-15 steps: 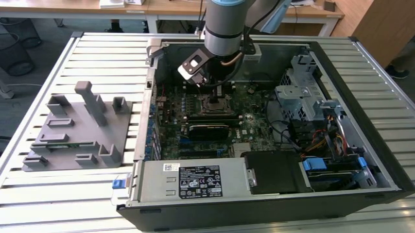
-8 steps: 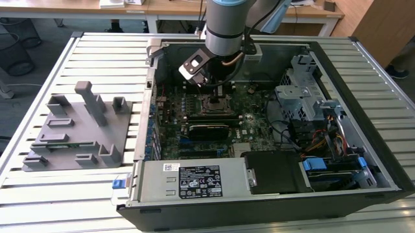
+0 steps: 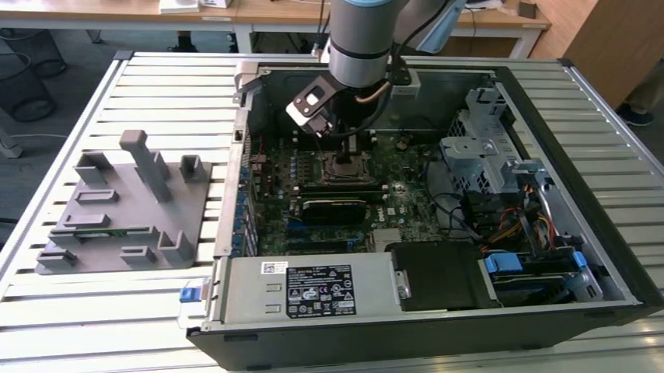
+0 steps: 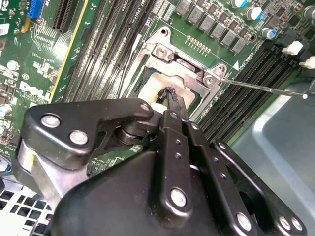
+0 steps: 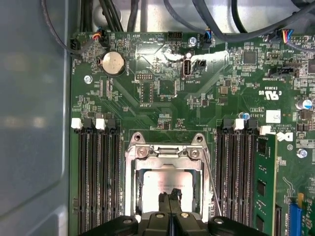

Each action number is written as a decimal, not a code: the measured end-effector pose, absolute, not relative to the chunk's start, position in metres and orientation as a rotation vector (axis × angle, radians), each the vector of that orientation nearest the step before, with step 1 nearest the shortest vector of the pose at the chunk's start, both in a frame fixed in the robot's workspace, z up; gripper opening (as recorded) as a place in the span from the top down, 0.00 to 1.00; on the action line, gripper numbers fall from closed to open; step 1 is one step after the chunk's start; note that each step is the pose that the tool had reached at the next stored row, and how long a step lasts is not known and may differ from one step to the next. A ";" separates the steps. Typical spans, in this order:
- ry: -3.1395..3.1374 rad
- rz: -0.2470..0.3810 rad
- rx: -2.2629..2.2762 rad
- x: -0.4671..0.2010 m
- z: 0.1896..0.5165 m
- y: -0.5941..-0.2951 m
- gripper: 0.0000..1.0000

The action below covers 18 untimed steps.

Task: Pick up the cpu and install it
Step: 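Install the first cpu locking lever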

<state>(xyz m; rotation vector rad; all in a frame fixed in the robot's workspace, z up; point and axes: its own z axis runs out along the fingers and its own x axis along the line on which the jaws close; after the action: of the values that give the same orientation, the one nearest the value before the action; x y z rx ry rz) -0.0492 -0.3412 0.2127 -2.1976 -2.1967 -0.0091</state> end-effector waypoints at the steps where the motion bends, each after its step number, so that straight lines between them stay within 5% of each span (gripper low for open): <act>1: -2.197 -0.009 -2.198 -0.049 0.214 -0.341 0.89; 18: -2.197 -0.009 -2.198 -0.049 0.241 -0.341 0.89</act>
<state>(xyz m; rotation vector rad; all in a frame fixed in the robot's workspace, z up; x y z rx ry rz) -0.0492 -0.3412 0.2405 -2.1977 -2.1967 -0.0089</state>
